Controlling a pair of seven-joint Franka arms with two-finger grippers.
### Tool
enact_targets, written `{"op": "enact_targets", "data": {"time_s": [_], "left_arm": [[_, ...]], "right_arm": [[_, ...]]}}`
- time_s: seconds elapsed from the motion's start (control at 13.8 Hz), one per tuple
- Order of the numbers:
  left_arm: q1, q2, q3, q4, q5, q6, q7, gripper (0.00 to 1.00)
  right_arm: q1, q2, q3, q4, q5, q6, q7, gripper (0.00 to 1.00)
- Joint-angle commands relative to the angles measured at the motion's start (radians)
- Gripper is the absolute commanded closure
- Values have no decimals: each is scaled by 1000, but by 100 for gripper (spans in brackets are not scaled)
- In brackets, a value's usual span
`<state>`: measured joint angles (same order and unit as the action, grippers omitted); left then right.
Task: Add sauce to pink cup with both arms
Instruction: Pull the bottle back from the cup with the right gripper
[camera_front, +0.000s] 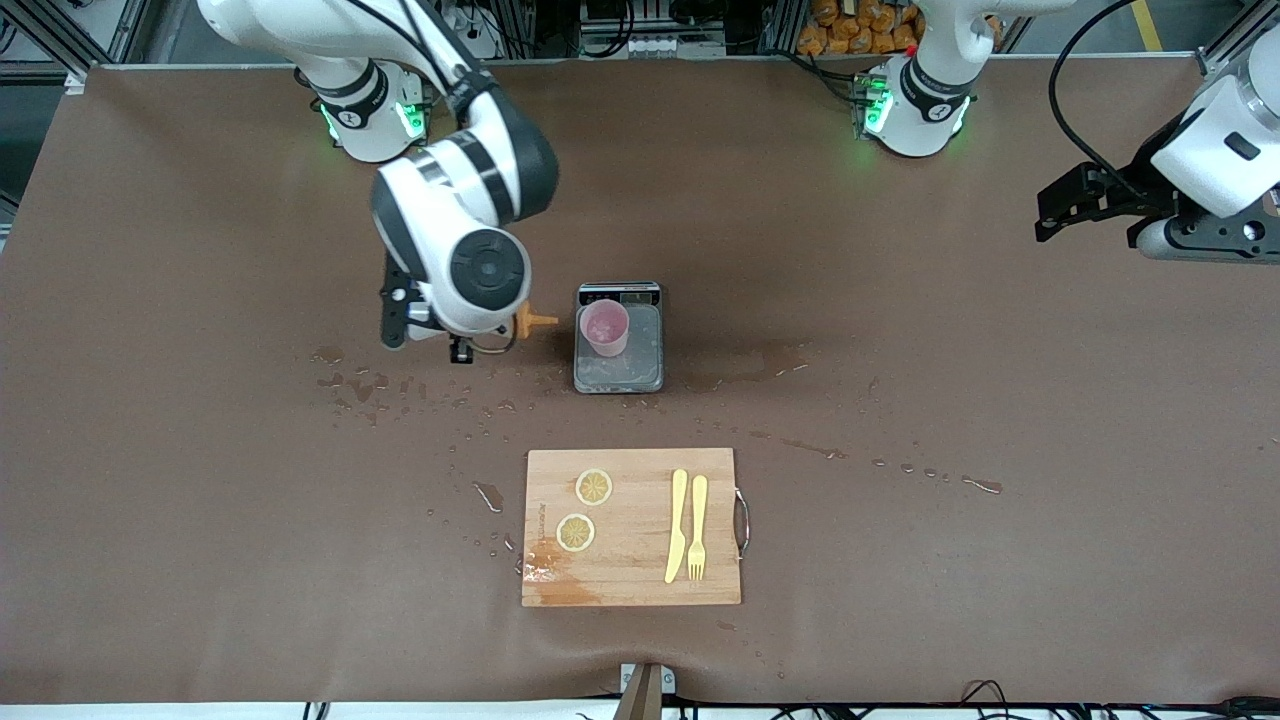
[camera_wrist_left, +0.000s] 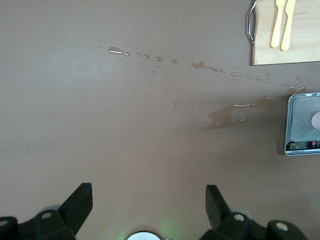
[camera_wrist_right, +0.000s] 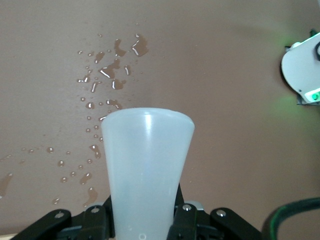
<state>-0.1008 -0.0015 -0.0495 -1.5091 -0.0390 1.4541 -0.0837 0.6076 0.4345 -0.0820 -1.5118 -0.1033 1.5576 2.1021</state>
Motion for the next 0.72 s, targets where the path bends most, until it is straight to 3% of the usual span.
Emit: {"op": "enact_targets", "data": {"time_s": [0.0, 0.29, 0.51, 0.65], "left_arm": [[3, 6, 2, 17, -24, 0, -13, 0], [3, 6, 2, 17, -22, 0, -13, 0], [1, 6, 2, 18, -24, 0, -13, 0], [3, 6, 2, 17, -24, 0, -13, 0]], "right_arm": [[-76, -134, 13, -159, 104, 87, -81, 98], [-265, -204, 11, -212, 342, 90, -336, 98], [-354, -217, 11, -241, 427, 79, -497, 98], [-445, -218, 10, -292, 558, 76, -649, 98]]}}
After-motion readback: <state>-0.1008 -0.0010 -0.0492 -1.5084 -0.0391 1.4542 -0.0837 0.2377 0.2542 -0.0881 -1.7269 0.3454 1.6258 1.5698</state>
